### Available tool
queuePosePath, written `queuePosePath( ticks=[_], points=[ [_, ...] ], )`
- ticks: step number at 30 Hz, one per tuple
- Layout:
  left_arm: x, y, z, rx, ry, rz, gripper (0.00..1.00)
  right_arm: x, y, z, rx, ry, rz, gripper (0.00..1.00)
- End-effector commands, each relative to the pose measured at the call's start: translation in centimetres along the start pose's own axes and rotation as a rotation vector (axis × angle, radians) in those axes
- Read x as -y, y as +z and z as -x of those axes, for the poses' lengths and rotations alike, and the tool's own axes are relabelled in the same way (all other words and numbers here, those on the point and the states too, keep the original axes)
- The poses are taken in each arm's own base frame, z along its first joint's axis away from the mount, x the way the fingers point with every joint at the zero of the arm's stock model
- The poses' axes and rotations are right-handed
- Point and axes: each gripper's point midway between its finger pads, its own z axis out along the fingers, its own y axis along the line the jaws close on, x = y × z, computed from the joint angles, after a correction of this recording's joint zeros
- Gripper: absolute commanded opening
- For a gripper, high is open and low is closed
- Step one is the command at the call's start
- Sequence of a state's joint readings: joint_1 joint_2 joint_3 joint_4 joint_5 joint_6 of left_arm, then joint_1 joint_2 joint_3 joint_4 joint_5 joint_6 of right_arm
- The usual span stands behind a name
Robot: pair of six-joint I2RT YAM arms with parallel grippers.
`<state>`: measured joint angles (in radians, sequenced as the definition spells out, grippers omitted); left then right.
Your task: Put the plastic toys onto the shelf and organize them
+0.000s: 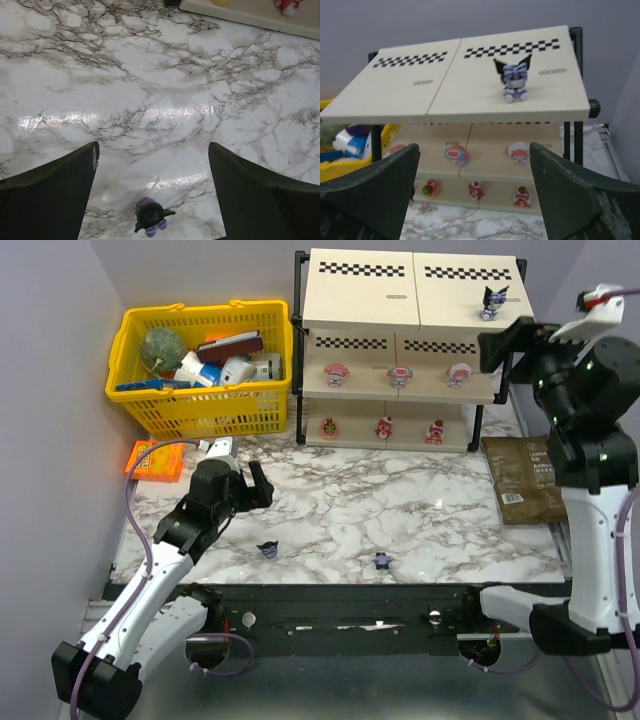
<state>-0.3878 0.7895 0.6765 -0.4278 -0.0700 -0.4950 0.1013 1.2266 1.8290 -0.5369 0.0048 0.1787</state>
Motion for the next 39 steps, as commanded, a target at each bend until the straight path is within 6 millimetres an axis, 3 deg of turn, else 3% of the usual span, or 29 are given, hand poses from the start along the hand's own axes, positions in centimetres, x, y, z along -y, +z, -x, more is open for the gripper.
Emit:
queuePosePath(
  ticks=[1, 4, 5, 6, 8, 9, 11, 12, 13, 14, 15, 16, 18, 20, 21, 22, 27, 33, 34, 37, 39],
  points=[
    [-0.5, 0.1, 1.0, 0.039, -0.01, 0.036, 0.99, -6.1, -0.7, -5.0, -0.017, -0.092, 0.299, 0.96],
    [-0.8, 0.3, 1.1, 0.038, -0.015, 0.058, 0.99, -11.1, -2.3, -8.9, -0.076, -0.148, 0.489, 0.96],
    [-0.9, 0.3, 1.2, 0.036, -0.016, 0.066, 0.99, -12.1, -2.5, -11.5, -0.132, -0.147, 0.534, 0.96],
    [-1.0, 0.3, 1.2, 0.035, -0.019, 0.075, 0.99, -14.2, -3.3, -13.1, -0.159, -0.14, 0.609, 0.96],
    [-1.5, 0.3, 1.1, 0.034, -0.023, 0.104, 0.99, -16.4, -4.3, -15.9, -0.208, -0.132, 0.685, 0.95],
    [-1.7, 0.3, 1.0, 0.032, -0.025, 0.116, 0.99, -18.4, -5.5, -18.8, -0.248, -0.149, 0.741, 0.95],
    [-2.2, 0.1, 1.2, 0.043, -0.032, 0.145, 0.99, -19.4, -5.7, -22.1, -0.296, -0.168, 0.72, 0.96],
    [-2.5, -0.1, 1.2, 0.046, -0.037, 0.162, 0.99, -21.0, -7.0, -24.6, -0.335, -0.17, 0.758, 0.96],
    [-2.8, -0.3, 1.5, 0.061, -0.045, 0.177, 0.99, -21.2, -7.0, -26.8, -0.373, -0.18, 0.73, 0.96],
    [-3.2, -0.5, 1.5, 0.072, -0.052, 0.196, 0.99, -21.9, -7.5, -28.3, -0.395, -0.178, 0.735, 0.96],
    [-3.7, -0.8, 1.8, 0.09, -0.058, 0.224, 0.99, -24.0, -8.7, -29.2, -0.388, -0.148, 0.775, 0.96],
    [-3.9, -1.2, 2.0, 0.111, -0.064, 0.231, 0.99, -23.9, -9.5, -32.0, -0.427, -0.163, 0.758, 0.96],
    [-4.5, -1.7, 2.2, 0.137, -0.077, 0.257, 0.99, -26.8, -11.5, -34.2, -0.428, -0.127, 0.798, 0.96],
    [-4.8, -2.2, 2.2, 0.158, -0.086, 0.265, 0.99, -27.6, -12.3, -37.5, -0.465, -0.145, 0.766, 0.96],
    [-5.1, -2.3, 2.0, 0.155, -0.088, 0.277, 0.99, -28.8, -13.5, -37.9, -0.476, -0.112, 0.763, 0.96],
    [-5.2, -2.6, 2.2, 0.169, -0.098, 0.285, 0.99, -28.8, -13.3, -38.7, -0.475, -0.108, 0.712, 0.96],
    [-6.1, -3.3, 1.0, 0.138, -0.103, 0.316, 0.99, -31.4, -16.3, -42.9, -0.547, -0.063, 0.687, 0.95],
    [-6.1, -3.2, 0.4, 0.113, -0.111, 0.326, 0.99, -34.4, -19.2, -46.0, -0.602, -0.042, 0.664, 0.93],
    [-6.1, -3.1, 0.3, 0.104, -0.107, 0.328, 0.99, -34.5, -19.4, -47.4, -0.619, -0.063, 0.642, 0.93],
    [-6.1, -3.0, 0.2, 0.099, -0.101, 0.334, 0.99, -36.1, -19.9, -47.9, -0.628, -0.052, 0.628, 0.92],
    [-6.3, -3.1, 0.2, 0.103, -0.097, 0.343, 0.99, -36.3, -20.2, -49.6, -0.659, -0.07, 0.599, 0.92]
  ],
)
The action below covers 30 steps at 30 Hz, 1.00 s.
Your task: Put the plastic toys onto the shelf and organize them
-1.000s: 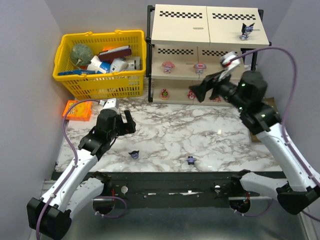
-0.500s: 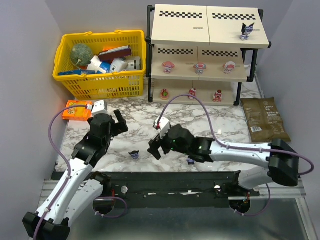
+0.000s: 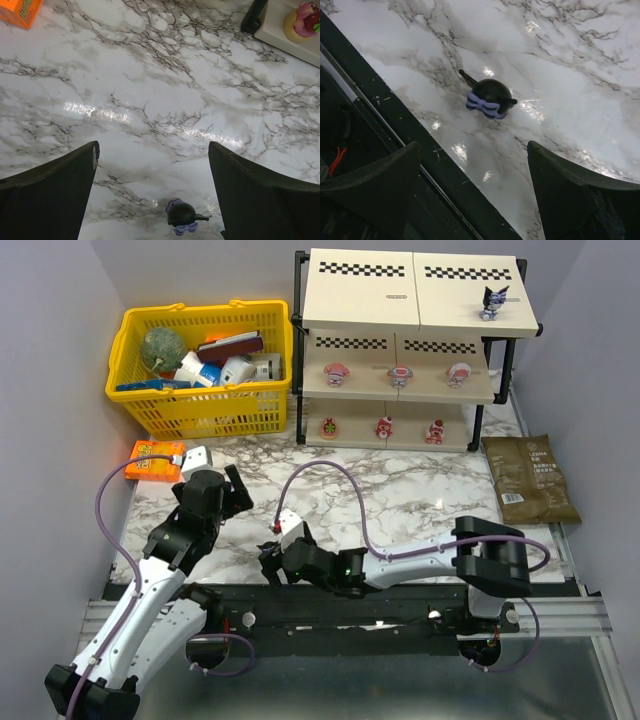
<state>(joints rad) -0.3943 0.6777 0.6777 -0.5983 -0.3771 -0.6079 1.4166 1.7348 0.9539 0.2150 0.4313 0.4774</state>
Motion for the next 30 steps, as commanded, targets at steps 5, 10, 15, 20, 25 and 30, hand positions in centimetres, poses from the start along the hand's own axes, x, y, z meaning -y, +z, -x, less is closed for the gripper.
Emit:
queuePosePath(
  ticks=[5, 10, 15, 20, 25, 30],
  points=[
    [-0.8, -0.2, -0.1, 0.016, 0.009, 0.049, 0.99, -1.1, 3.4, 0.6, 0.051, 0.127, -0.137, 0.92],
    [0.0, -0.4, -0.7, 0.011, 0.057, 0.034, 0.99, -0.5, 5.1, -1.1, 0.005, 0.129, -0.214, 0.91],
    [0.2, -0.4, -0.9, 0.008, 0.079, 0.038, 0.99, -0.3, 5.9, -1.7, -0.017, 0.132, -0.255, 0.89],
    [0.1, -0.6, -0.7, 0.022, 0.074, 0.041, 0.99, 0.4, 6.3, -2.8, -0.042, 0.122, -0.292, 0.87],
    [0.1, -0.8, -0.6, 0.032, 0.071, 0.037, 0.99, 1.4, 6.5, -3.5, -0.064, 0.137, -0.31, 0.85],
    [0.2, -0.9, -0.6, 0.032, 0.072, 0.038, 0.99, 2.2, 6.9, -3.9, -0.079, 0.131, -0.317, 0.83]
  ],
)
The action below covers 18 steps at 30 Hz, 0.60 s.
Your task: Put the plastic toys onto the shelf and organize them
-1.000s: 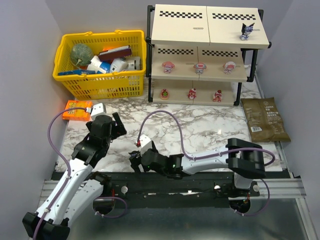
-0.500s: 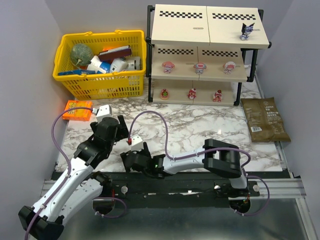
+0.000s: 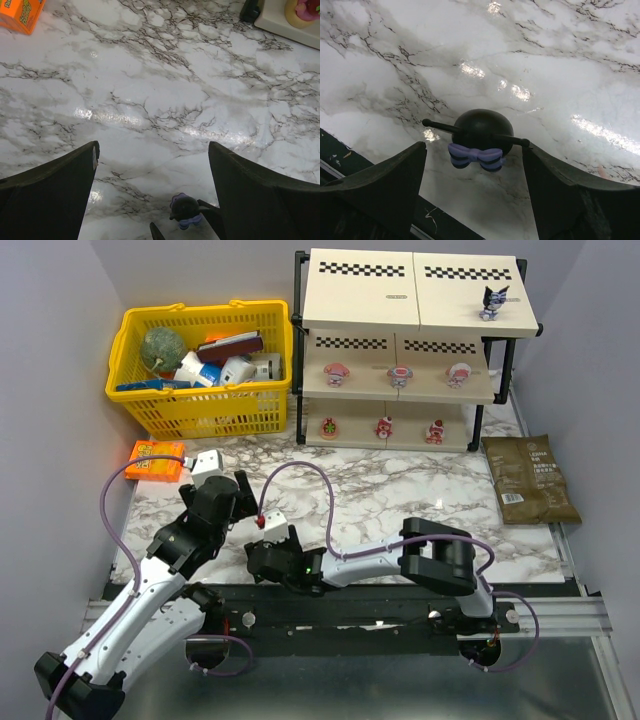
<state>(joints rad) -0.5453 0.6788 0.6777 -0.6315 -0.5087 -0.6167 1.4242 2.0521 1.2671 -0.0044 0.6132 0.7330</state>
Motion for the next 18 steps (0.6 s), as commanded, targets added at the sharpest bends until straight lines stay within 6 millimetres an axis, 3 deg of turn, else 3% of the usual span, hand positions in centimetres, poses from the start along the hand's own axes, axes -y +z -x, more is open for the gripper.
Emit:
queuePosePath(
  ticks=[1, 8, 14, 17, 18],
  points=[
    [-0.7, -0.1, 0.1, 0.017, -0.009, 0.039, 0.99, 1.8, 1.3, -1.1, -0.02, -0.014, -0.066, 0.81],
    [-0.7, -0.2, 0.0, 0.017, -0.005, 0.04, 0.99, 1.8, 2.0, -1.0, -0.042, -0.002, -0.053, 0.64],
    [-0.7, -0.1, -0.1, 0.014, 0.001, 0.045, 0.99, 2.0, 1.7, -0.5, -0.032, -0.015, -0.052, 0.4],
    [-0.7, -0.2, 0.0, 0.016, -0.001, 0.044, 0.99, 2.0, 1.0, 0.9, -0.011, -0.029, -0.047, 0.3],
    [-0.7, -0.2, 0.0, 0.015, 0.0, 0.044, 0.99, 2.2, 0.5, 2.2, 0.004, -0.031, -0.045, 0.26]
  ],
)
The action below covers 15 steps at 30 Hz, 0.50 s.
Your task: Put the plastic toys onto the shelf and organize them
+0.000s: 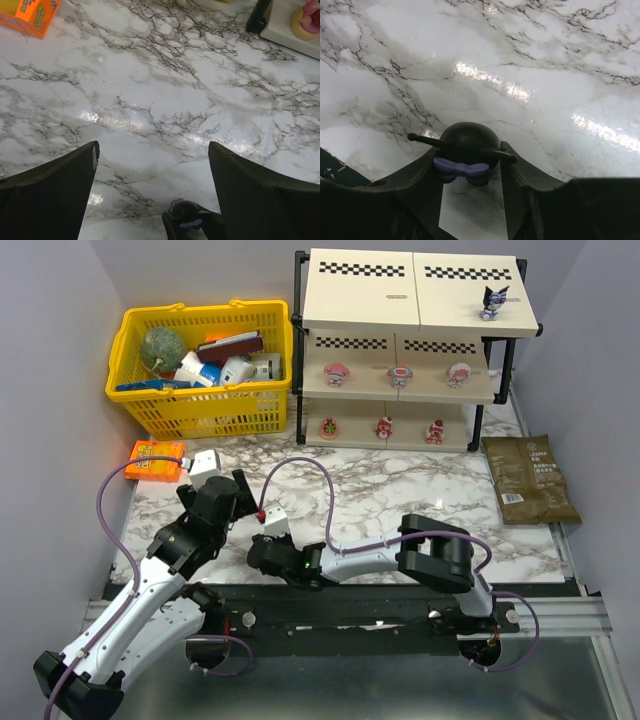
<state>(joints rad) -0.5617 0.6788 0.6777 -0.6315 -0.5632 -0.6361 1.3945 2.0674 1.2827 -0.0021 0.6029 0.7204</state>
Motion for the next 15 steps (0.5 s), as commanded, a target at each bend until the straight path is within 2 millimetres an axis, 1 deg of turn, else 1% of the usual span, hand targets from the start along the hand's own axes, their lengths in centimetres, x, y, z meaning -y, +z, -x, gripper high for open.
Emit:
queuePosePath(
  ticks=[1, 2, 3, 4, 5, 6, 7, 8, 9, 10, 11, 12, 14, 15],
  points=[
    [-0.3, -0.2, -0.3, -0.009, 0.011, 0.013, 0.99, 1.8, -0.8, 2.4, 0.013, -0.036, -0.037, 0.25],
    [-0.3, -0.2, -0.3, -0.01, 0.011, 0.011, 0.99, 2.1, -1.1, 3.3, 0.022, -0.037, -0.044, 0.24],
    [-0.3, -0.2, -0.2, -0.008, 0.011, 0.009, 0.99, 3.1, -1.4, 4.4, 0.024, -0.044, -0.068, 0.22],
    [-0.2, -0.2, -0.2, -0.006, 0.011, 0.007, 0.99, 3.6, -2.2, 6.3, 0.05, -0.028, -0.072, 0.21],
    [-0.2, -0.3, -0.2, -0.007, 0.011, 0.005, 0.99, 4.2, -2.8, 7.7, 0.067, -0.022, -0.083, 0.2],
    [-0.2, -0.3, -0.2, -0.006, 0.01, 0.005, 0.99, 6.0, -2.9, 9.1, 0.069, -0.022, -0.123, 0.18],
    [-0.2, -0.4, -0.1, -0.002, 0.008, 0.004, 0.99, 6.6, -4.2, 11.2, 0.1, -0.004, -0.122, 0.18],
    [-0.2, -0.5, 0.0, -0.001, 0.005, -0.002, 0.99, 7.5, -4.7, 12.5, 0.115, 0.002, -0.135, 0.18],
    [-0.2, -0.5, -0.1, -0.003, 0.005, -0.005, 0.99, 9.4, -5.0, 13.6, 0.112, -0.009, -0.176, 0.17],
    [-0.1, -0.6, 0.0, 0.001, 0.002, -0.008, 0.99, 10.0, -5.9, 15.4, 0.138, 0.001, -0.183, 0.17],
    [-0.1, -0.6, 0.0, 0.002, 0.0, -0.01, 0.99, 10.8, -7.4, 17.6, 0.174, 0.016, -0.185, 0.17],
    [0.0, -0.7, 0.1, 0.004, -0.004, -0.019, 0.99, 12.5, -8.2, 18.9, 0.179, -0.004, -0.214, 0.16],
    [0.2, -0.7, 0.1, 0.006, -0.004, -0.031, 0.99, 13.3, -11.0, 23.1, 0.247, 0.007, -0.195, 0.16],
    [0.4, -0.7, 0.1, 0.003, -0.004, -0.044, 0.99, 15.1, -11.9, 24.4, 0.242, -0.013, -0.23, 0.17]
  ],
)
